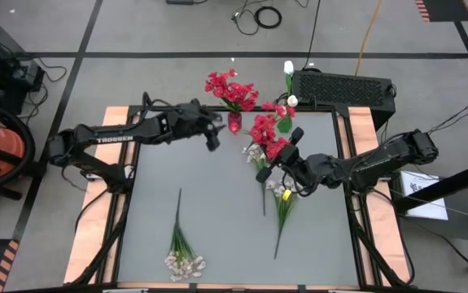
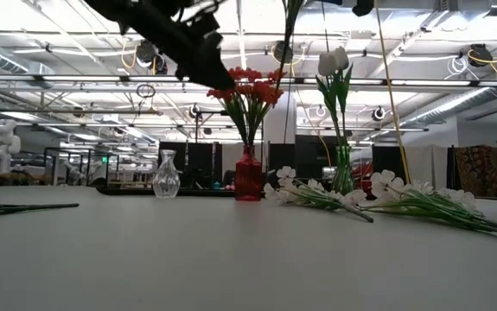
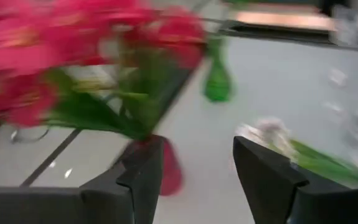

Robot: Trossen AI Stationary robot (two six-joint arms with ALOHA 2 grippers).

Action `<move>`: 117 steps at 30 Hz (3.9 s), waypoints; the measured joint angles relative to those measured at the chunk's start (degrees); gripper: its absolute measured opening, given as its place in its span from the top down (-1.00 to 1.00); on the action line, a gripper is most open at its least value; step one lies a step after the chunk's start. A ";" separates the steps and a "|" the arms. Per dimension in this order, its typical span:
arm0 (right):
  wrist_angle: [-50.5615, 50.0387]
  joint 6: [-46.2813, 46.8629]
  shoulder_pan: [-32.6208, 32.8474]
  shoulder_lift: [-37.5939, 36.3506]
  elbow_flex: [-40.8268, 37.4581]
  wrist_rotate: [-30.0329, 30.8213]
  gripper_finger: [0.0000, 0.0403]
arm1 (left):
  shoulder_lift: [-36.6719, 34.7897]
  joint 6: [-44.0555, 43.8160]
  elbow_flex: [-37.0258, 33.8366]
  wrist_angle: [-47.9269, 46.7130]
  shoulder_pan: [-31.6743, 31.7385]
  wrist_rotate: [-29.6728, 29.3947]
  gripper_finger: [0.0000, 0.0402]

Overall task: Sort flowers into vase by color
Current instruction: Put the red flowers into the red vase

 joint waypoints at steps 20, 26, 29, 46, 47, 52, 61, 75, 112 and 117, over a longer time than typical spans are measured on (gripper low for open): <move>-0.96 -4.17 1.61 -2.86 0.00 0.02 1.00 | 13.12 -2.67 -5.66 30.35 3.92 -4.72 -0.57; -0.74 -4.06 1.61 -2.86 0.00 -0.03 1.00 | 13.14 -4.43 -5.66 30.93 5.65 -4.53 -0.57; -0.67 -3.55 1.61 -2.86 0.00 -0.22 1.00 | 13.14 -4.22 -5.66 32.44 6.45 -4.09 -0.57; -0.76 -2.95 1.59 -2.84 0.00 -2.53 1.00 | 13.14 1.47 -5.64 33.19 11.95 10.91 -0.31; -0.70 -2.95 1.59 -2.84 0.00 -3.06 1.00 | 13.34 1.80 -5.64 33.30 12.26 10.89 -0.27; -0.65 -2.95 1.57 -2.84 0.00 -3.08 1.00 | 15.68 1.79 -5.62 34.32 13.10 11.80 -0.15; -0.67 -3.25 1.57 -2.84 0.00 -3.08 1.00 | 19.70 1.81 -5.62 39.81 12.95 11.97 -0.14; -1.24 -2.27 0.42 -1.74 0.00 -3.15 1.00 | 19.70 1.89 -5.62 43.39 12.93 12.54 0.40; 20.97 -22.30 -15.45 15.41 0.00 -21.39 1.00 | 14.68 0.32 -5.64 40.41 12.70 10.97 0.99; 24.34 -23.97 -18.58 18.53 -0.02 -23.01 1.00 | 14.69 0.34 -5.64 39.49 12.73 9.54 0.99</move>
